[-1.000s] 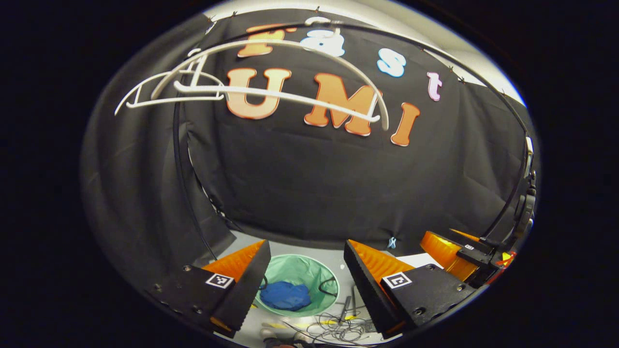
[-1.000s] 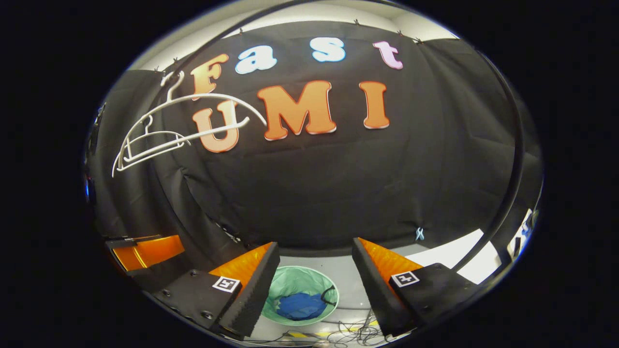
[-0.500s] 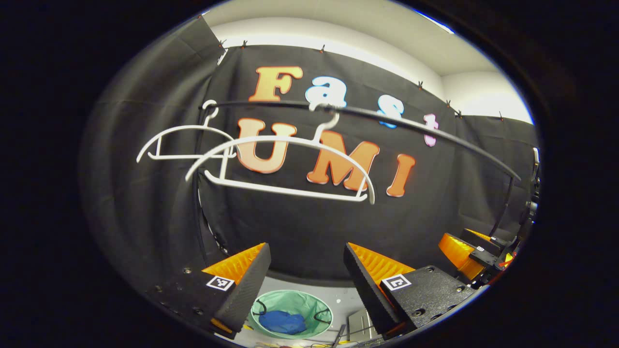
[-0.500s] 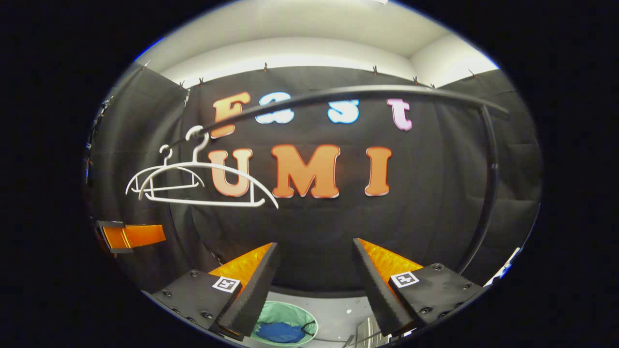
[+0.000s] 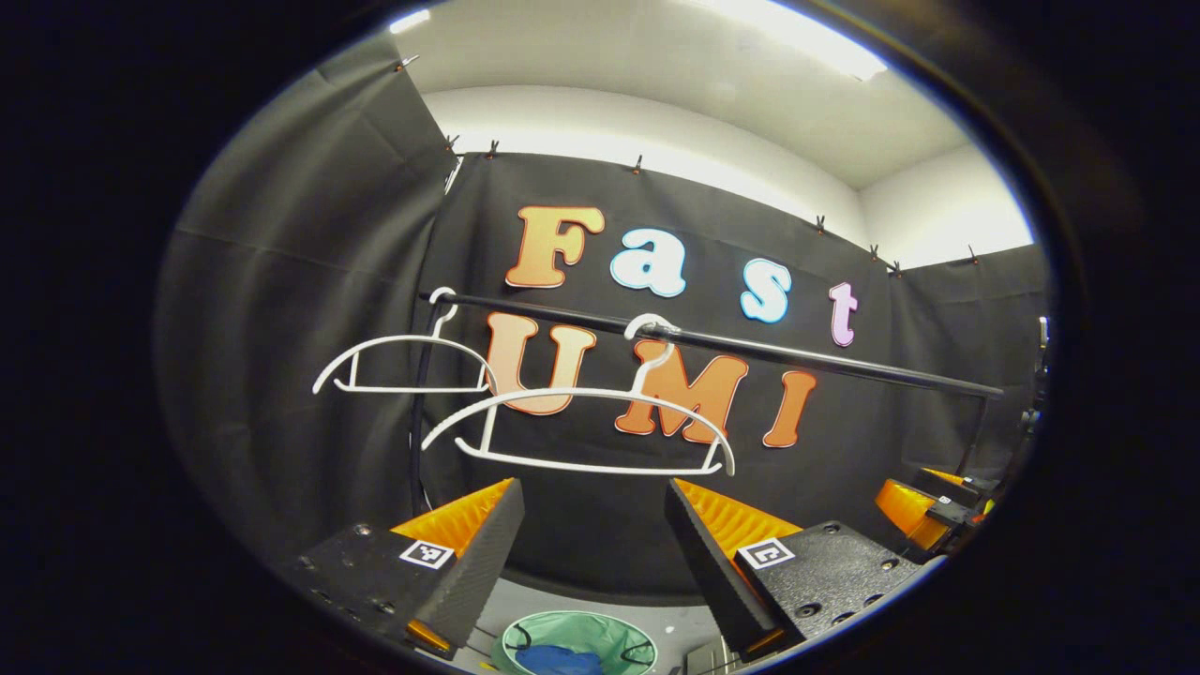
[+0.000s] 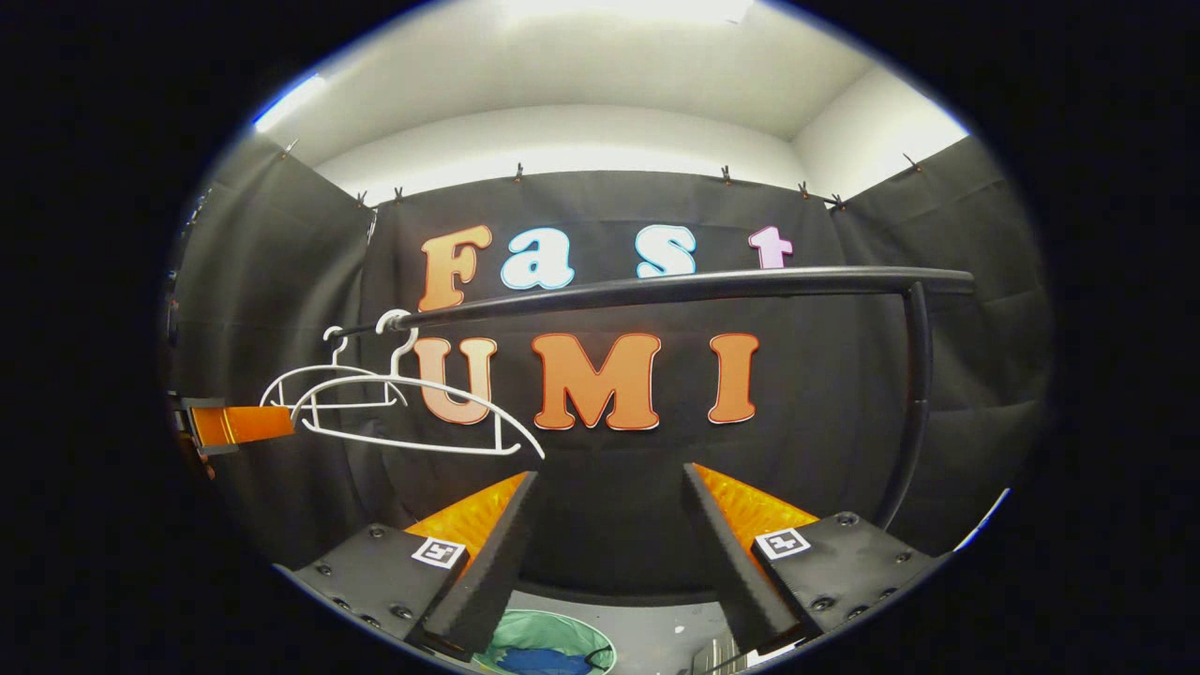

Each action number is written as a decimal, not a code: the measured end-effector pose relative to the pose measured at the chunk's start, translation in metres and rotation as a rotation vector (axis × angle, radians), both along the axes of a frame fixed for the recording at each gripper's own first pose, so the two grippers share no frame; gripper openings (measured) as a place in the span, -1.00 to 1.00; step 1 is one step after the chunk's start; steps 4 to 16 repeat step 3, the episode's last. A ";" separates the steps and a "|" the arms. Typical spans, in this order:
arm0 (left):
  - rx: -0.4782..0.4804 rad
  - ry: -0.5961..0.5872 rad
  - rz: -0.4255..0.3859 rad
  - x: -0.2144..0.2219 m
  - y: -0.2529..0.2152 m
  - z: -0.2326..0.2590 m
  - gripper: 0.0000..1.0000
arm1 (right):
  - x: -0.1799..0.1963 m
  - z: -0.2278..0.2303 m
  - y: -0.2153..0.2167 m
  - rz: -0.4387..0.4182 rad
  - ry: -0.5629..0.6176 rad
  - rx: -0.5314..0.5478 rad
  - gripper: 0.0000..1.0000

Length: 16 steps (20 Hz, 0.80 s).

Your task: Grasp the clothes on the hanger with both hands and then place them into the laundry hamper below.

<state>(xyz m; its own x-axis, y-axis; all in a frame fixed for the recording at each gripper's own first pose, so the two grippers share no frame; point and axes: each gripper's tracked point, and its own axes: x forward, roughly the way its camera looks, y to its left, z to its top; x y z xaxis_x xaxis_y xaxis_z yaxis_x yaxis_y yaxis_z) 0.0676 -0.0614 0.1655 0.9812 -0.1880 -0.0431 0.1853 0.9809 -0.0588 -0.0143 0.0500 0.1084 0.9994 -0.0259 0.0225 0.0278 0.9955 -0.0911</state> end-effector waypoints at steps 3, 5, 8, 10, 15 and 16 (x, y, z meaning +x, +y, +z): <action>0.021 0.004 0.000 0.001 0.000 -0.003 0.96 | -0.001 -0.007 -0.006 -0.005 0.003 0.008 0.77; 0.021 0.004 0.000 0.001 0.000 -0.003 0.96 | -0.001 -0.007 -0.006 -0.005 0.003 0.008 0.77; 0.021 0.004 0.000 0.001 0.000 -0.003 0.96 | -0.001 -0.007 -0.006 -0.005 0.003 0.008 0.77; 0.021 0.004 0.000 0.001 0.000 -0.003 0.96 | -0.001 -0.007 -0.006 -0.005 0.003 0.008 0.77; 0.021 0.004 0.000 0.001 0.000 -0.003 0.96 | -0.001 -0.007 -0.006 -0.005 0.003 0.008 0.77; 0.021 0.004 0.000 0.001 0.000 -0.003 0.96 | -0.001 -0.007 -0.006 -0.005 0.003 0.008 0.77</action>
